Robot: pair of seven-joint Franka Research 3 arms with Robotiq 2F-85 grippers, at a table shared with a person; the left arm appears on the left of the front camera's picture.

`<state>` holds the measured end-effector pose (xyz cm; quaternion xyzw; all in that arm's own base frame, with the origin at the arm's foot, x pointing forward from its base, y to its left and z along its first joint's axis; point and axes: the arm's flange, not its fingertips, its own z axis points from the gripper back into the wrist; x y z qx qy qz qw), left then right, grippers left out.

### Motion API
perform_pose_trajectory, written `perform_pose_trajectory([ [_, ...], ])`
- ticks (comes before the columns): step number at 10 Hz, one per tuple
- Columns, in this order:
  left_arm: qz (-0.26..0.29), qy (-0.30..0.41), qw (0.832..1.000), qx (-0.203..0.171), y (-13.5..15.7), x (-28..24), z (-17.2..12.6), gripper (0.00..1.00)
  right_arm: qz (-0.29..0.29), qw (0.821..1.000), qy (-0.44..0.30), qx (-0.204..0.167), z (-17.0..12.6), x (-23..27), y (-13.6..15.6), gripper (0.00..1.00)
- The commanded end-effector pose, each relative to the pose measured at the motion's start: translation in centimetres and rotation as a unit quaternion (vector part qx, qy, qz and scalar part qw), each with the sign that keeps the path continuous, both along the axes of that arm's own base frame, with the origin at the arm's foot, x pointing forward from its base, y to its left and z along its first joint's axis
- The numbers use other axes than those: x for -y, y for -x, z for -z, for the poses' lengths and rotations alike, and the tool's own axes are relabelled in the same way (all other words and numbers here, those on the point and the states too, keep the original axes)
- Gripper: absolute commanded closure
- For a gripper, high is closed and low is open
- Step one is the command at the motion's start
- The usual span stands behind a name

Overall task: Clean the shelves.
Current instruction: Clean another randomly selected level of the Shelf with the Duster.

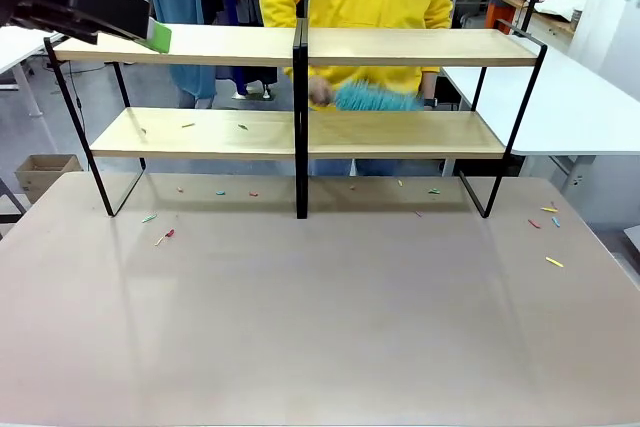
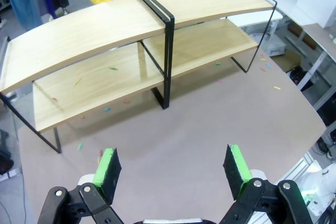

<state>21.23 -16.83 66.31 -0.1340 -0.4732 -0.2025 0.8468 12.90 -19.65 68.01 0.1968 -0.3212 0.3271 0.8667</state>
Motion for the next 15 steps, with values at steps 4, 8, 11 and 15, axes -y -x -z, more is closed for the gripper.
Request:
perform_pose_trajectory([
  [4,0.0,0.002,1.0,0.003,0.0,-0.1,0.1,0.0,-0.043,0.994,0.089,0.04,-7.4,-13.5,-4.8,0.88],
  [8,0.0,0.002,1.0,0.003,0.0,-0.1,0.1,0.0,-0.091,0.987,0.131,0.033,-6.7,-19.4,-5.1,0.88],
  [11,0.0,0.002,1.0,0.003,0.0,-0.1,0.1,0.0,-0.183,0.949,0.256,-0.027,-4.8,-26.6,-7.1,0.88],
  [15,0.0,0.002,1.0,0.003,0.0,-0.1,0.1,0.0,-0.131,0.949,0.253,-0.137,1.6,-42.3,-14.7,0.88],
])
